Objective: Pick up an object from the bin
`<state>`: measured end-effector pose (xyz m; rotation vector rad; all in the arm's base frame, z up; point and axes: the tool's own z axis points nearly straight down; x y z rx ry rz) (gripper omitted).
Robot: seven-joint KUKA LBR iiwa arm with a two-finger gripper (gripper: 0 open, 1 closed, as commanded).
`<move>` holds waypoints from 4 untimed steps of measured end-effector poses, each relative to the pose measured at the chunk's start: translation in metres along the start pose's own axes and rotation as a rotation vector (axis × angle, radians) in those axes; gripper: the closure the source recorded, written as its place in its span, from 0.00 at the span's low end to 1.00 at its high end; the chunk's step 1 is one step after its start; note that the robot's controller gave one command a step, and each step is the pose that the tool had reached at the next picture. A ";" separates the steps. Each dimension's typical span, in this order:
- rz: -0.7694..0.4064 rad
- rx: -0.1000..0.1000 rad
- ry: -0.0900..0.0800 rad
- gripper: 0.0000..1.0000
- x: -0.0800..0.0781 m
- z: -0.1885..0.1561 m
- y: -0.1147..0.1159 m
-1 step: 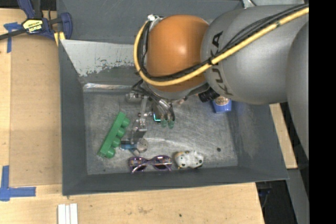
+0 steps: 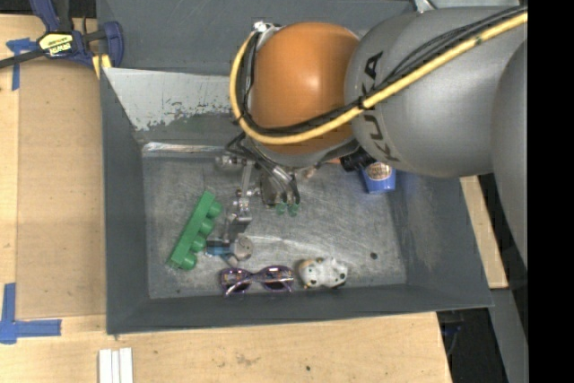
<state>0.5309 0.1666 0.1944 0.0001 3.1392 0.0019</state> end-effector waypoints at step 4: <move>-0.277 0.001 0.008 1.00 -0.027 0.077 -0.010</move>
Offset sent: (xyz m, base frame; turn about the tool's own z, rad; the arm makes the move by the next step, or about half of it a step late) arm 0.0184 -0.0129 -0.1178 -0.2830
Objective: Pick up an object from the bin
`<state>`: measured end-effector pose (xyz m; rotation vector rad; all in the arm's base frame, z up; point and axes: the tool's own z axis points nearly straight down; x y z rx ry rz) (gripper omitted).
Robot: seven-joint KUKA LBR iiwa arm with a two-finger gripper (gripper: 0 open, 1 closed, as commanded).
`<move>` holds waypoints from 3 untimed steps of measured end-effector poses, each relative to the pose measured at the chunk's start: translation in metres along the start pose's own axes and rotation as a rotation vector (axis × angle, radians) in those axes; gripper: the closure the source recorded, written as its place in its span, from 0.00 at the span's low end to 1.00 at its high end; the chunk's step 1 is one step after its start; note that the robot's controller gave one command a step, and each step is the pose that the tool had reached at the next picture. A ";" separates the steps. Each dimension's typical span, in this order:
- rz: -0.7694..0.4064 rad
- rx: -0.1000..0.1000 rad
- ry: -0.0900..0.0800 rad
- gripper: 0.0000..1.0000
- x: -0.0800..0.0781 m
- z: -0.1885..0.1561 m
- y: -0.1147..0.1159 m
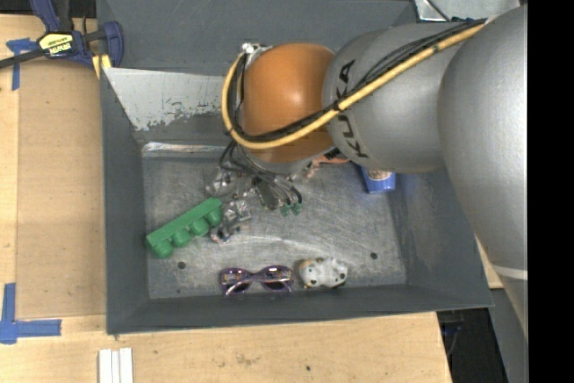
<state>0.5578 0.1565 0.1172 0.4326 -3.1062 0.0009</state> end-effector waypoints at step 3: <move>-0.223 0.000 -0.006 1.00 0.023 -0.060 0.024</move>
Offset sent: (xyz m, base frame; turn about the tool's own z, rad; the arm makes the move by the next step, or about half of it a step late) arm -0.0290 0.0172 0.0594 -0.2259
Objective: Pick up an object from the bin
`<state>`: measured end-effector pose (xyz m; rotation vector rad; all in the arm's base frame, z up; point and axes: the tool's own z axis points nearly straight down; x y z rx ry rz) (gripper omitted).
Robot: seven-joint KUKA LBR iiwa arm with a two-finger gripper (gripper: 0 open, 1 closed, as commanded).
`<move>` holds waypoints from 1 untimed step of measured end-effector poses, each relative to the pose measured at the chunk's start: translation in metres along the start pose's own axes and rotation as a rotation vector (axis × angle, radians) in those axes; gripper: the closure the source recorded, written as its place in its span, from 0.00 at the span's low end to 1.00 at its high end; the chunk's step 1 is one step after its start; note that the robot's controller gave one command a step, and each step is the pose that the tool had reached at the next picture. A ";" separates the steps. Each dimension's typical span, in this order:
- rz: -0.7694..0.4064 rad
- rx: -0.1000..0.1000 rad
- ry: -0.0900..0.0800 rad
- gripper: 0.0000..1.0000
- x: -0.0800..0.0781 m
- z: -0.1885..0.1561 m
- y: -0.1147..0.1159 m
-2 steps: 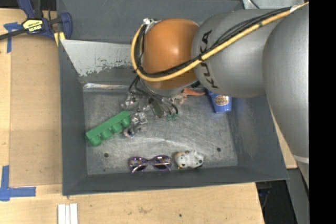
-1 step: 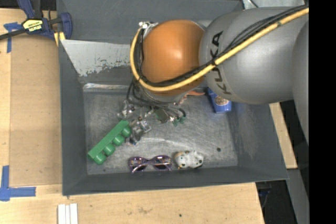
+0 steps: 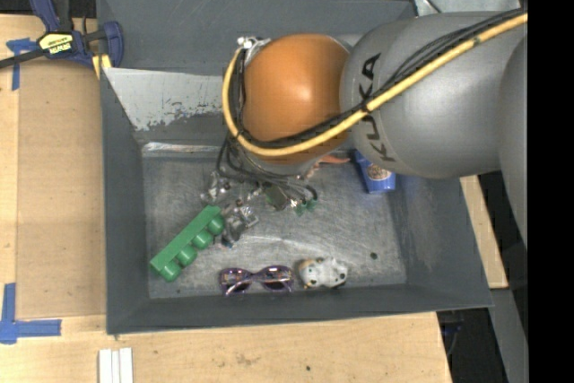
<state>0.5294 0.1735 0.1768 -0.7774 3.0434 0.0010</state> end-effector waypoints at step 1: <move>-0.017 0.000 0.001 1.00 -0.023 -0.054 -0.003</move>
Offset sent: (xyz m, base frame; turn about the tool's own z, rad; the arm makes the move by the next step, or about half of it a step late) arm -0.0040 0.0007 0.1581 -0.0423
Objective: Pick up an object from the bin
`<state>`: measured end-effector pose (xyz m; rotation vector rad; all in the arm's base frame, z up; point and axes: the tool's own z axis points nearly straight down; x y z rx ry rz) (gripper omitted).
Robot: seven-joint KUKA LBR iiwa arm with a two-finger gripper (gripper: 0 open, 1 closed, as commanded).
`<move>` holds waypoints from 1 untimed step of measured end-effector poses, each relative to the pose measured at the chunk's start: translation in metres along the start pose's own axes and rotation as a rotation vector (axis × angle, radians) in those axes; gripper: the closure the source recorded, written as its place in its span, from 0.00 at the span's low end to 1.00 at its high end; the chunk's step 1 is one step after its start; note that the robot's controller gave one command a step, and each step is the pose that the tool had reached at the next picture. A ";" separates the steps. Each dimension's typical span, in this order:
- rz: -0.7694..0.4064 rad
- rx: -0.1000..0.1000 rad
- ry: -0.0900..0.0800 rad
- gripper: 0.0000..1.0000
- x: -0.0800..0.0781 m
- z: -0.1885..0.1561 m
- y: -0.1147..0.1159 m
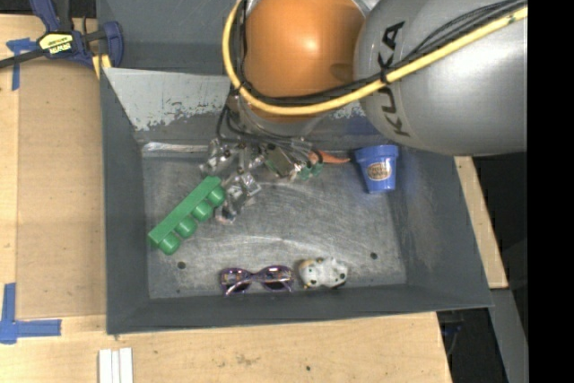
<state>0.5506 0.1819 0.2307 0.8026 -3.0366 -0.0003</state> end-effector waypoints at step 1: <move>-0.004 0.000 -0.004 1.00 -0.004 -0.015 -0.001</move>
Offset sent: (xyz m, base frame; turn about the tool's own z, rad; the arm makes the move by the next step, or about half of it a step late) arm 0.0103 -0.0133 0.0565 -0.3385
